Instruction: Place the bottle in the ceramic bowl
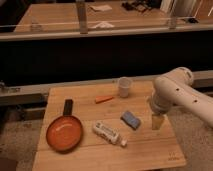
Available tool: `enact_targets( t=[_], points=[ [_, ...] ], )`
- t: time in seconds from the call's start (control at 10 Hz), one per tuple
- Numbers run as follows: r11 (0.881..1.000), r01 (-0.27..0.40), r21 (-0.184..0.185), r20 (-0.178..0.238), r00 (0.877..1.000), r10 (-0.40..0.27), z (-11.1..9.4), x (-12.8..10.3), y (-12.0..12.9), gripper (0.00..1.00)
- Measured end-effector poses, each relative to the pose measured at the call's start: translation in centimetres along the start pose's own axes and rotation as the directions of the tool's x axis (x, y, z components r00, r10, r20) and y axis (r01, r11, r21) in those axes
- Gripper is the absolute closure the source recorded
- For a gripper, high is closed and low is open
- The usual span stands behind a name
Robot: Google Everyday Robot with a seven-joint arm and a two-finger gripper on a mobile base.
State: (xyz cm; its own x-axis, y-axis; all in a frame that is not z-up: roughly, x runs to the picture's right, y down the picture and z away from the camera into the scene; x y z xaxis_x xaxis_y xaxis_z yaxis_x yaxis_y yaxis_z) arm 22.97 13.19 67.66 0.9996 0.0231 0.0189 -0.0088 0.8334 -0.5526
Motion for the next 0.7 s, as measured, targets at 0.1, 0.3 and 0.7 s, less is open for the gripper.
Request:
enact_targets(
  t=[0.1,0.3,0.7],
  points=[
    [1.000,0.007,-0.001,0.008,1.000,-0.007,0.1,-0.3,0.3,0.20],
    [0.999,0.036,-0.004,0.034,0.999,-0.036,0.4,-3.3,0.8,0.20],
    [0.998,0.069,-0.004,0.060,0.996,-0.069,0.9,-5.3,1.5,0.20]
  ],
)
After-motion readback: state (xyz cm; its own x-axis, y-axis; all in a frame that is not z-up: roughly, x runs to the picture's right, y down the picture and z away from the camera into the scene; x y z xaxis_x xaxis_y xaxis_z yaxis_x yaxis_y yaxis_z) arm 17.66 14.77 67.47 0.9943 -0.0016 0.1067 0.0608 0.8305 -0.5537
